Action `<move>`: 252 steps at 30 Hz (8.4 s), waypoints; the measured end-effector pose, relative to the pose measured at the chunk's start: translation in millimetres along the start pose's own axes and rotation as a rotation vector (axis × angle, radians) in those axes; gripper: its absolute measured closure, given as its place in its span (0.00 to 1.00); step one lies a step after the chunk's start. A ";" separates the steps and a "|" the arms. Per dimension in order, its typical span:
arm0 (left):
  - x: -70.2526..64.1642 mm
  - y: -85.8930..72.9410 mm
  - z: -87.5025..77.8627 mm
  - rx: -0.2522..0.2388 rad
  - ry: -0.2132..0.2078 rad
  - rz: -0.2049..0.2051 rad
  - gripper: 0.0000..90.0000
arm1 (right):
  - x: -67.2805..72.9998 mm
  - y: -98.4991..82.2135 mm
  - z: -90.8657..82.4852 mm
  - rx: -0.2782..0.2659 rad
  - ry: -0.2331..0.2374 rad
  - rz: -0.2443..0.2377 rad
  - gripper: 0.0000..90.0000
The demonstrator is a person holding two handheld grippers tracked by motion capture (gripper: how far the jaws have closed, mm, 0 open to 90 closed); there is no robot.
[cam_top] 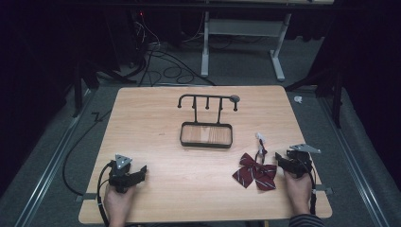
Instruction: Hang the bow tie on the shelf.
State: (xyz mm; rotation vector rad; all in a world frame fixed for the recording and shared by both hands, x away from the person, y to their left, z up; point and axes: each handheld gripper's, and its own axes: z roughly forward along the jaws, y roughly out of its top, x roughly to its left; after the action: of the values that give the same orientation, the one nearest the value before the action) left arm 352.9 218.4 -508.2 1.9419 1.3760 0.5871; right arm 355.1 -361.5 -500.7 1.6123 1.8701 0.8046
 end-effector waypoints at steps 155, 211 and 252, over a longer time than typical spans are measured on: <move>2.7 -0.5 -0.8 -0.010 -0.020 -0.025 0.30 | 68.4 96.5 -60.8 -0.188 0.259 -0.239 1.00; 2.4 -0.5 -0.7 -0.010 -0.018 -0.024 0.31 | 90.9 131.9 -95.5 -0.290 0.416 -0.300 1.00; 2.8 -0.5 -0.8 -0.010 -0.020 -0.025 0.31 | 136.7 157.3 -91.4 -0.299 0.542 -0.386 1.00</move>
State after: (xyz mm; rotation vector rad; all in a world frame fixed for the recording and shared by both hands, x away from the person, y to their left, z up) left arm 353.0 221.4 -508.1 1.9145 1.3808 0.5605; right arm 374.4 -217.7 -325.3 0.8599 2.1901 1.3557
